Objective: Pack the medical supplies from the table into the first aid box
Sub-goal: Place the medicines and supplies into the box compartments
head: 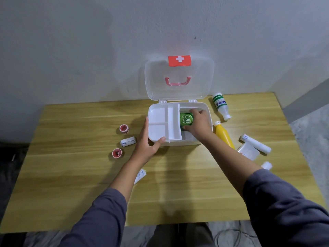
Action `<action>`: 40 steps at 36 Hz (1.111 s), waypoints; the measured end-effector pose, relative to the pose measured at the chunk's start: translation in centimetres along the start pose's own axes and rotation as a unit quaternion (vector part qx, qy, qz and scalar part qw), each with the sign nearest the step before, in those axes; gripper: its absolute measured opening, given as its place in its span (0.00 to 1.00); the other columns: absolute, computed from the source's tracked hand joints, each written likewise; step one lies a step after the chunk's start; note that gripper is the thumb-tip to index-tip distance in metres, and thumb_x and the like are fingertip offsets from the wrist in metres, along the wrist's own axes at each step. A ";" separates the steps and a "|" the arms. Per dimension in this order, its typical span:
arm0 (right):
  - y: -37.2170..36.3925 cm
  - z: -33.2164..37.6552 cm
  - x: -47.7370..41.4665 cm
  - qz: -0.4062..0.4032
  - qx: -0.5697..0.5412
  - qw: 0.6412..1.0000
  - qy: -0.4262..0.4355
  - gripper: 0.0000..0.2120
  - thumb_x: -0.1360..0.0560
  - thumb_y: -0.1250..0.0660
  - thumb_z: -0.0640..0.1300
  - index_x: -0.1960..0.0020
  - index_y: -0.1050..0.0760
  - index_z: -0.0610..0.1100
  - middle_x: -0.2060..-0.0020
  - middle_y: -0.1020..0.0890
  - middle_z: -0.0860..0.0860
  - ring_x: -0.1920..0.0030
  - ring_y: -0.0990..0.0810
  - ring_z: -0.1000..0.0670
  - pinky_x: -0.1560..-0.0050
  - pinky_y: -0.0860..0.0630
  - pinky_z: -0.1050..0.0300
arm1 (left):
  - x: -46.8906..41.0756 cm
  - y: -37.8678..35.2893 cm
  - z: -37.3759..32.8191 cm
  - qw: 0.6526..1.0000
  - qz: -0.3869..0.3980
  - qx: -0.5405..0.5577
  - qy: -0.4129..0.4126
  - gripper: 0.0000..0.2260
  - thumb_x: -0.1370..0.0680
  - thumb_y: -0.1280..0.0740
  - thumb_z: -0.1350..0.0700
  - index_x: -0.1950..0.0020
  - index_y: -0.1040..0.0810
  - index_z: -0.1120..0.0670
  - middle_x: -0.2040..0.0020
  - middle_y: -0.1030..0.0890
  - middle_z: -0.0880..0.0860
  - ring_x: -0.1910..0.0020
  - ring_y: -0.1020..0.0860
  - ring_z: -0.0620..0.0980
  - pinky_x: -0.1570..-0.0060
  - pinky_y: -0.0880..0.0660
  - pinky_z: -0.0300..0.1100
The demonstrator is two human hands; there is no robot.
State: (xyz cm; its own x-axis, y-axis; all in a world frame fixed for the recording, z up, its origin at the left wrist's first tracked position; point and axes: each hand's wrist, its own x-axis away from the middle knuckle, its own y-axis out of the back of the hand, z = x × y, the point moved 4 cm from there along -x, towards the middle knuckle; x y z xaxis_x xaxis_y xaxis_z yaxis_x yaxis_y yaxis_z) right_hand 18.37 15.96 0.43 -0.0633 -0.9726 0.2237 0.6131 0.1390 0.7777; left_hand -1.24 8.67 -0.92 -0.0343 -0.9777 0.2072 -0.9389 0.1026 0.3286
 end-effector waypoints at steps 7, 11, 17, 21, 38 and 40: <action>-0.6 0.9 -0.3 0.037 -0.080 0.996 -0.004 0.28 0.35 0.25 0.39 0.37 0.30 0.40 0.42 0.23 0.41 0.43 0.24 0.42 0.46 0.27 0.53 | 0.0 0.0 -0.1 1.000 -0.007 0.000 -0.002 0.40 0.26 0.31 0.52 0.24 0.55 0.47 0.28 0.49 0.38 0.27 0.49 0.38 0.29 0.47 0.40; 0.2 1.3 0.3 0.028 -0.081 0.996 0.007 0.27 0.32 0.27 0.38 0.35 0.31 0.39 0.41 0.22 0.42 0.41 0.24 0.43 0.45 0.28 0.55 | 0.1 -0.1 -0.1 1.000 -0.007 -0.001 0.005 0.40 0.26 0.31 0.51 0.24 0.56 0.46 0.24 0.50 0.42 0.26 0.49 0.40 0.29 0.47 0.41; 4.7 -0.1 2.8 -0.141 -0.179 0.974 0.012 0.21 0.29 0.32 0.38 0.37 0.28 0.39 0.42 0.23 0.43 0.41 0.24 0.46 0.38 0.26 0.50 | 0.1 0.0 -0.2 1.000 0.003 0.009 0.008 0.41 0.26 0.31 0.49 0.24 0.57 0.44 0.23 0.50 0.43 0.26 0.49 0.42 0.29 0.46 0.42; 7.3 -3.0 6.5 -0.258 -0.221 0.940 -0.027 0.20 0.27 0.34 0.39 0.36 0.30 0.40 0.40 0.25 0.44 0.41 0.27 0.49 0.38 0.31 0.58 | 0.2 -0.1 -0.3 1.000 -0.006 0.007 0.002 0.40 0.26 0.31 0.51 0.24 0.57 0.44 0.23 0.50 0.43 0.26 0.48 0.42 0.29 0.46 0.42; -0.4 -13.8 12.7 -0.315 -0.206 0.868 -0.323 0.41 0.28 0.31 0.48 0.26 0.52 0.37 0.25 0.46 0.41 0.25 0.47 0.42 0.28 0.45 0.49 | -0.2 -0.3 0.5 1.000 -0.002 0.010 -0.011 0.40 0.25 0.31 0.52 0.24 0.56 0.44 0.23 0.48 0.47 0.25 0.45 0.47 0.27 0.44 0.49; -0.2 -13.9 12.5 -0.327 -0.200 0.865 -0.322 0.39 0.28 0.31 0.45 0.26 0.50 0.37 0.26 0.43 0.41 0.26 0.45 0.42 0.28 0.44 0.49 | -0.2 -0.3 0.7 1.000 0.000 0.004 -0.016 0.39 0.25 0.32 0.51 0.24 0.57 0.44 0.23 0.48 0.47 0.25 0.45 0.47 0.27 0.44 0.48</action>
State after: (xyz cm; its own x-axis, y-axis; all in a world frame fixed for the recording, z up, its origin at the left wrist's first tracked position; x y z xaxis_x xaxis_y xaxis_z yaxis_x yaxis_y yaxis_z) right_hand 28.44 1.20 -5.12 -0.8470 -0.4948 0.1945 0.4959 -0.6035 0.6244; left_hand -1.17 8.72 -1.68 -0.0451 -0.9830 0.1782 -0.9417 0.1013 0.3208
